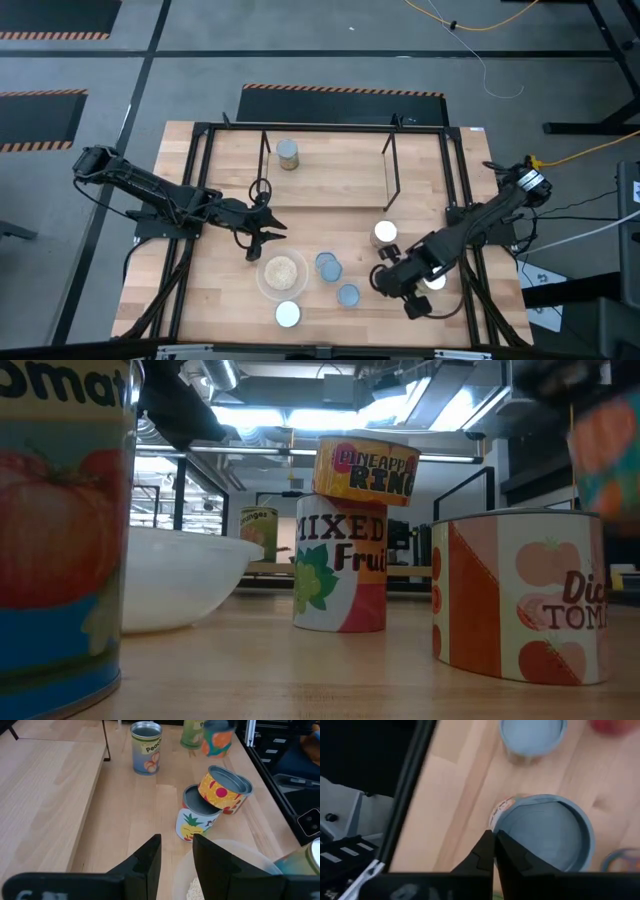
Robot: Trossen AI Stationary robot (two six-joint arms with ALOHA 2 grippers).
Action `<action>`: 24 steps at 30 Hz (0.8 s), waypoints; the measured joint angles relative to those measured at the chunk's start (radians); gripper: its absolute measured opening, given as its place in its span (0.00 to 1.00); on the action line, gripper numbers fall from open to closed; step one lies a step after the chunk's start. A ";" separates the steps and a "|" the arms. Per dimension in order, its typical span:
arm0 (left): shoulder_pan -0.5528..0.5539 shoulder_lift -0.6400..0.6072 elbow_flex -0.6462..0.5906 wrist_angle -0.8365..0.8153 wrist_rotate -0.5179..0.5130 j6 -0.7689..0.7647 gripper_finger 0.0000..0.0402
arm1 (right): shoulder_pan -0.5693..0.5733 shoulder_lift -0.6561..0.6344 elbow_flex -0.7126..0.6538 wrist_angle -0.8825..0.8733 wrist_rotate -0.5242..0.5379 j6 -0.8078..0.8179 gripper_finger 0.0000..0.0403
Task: Pick and place cans onto a shelf
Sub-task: Put the canned orange on the shelf
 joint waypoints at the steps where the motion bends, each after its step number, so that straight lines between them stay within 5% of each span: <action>1: 0.000 0.000 0.000 0.000 0.000 0.000 0.26 | 0.000 0.000 0.026 -0.021 0.001 -0.019 0.03; 14: 0.000 0.000 0.000 0.000 0.003 -0.001 0.26 | -0.174 -0.002 0.305 -0.063 0.125 -0.254 0.03; 24: 0.000 0.000 0.000 0.000 0.015 -0.003 0.26 | -0.392 0.001 0.353 0.051 0.140 -0.488 0.03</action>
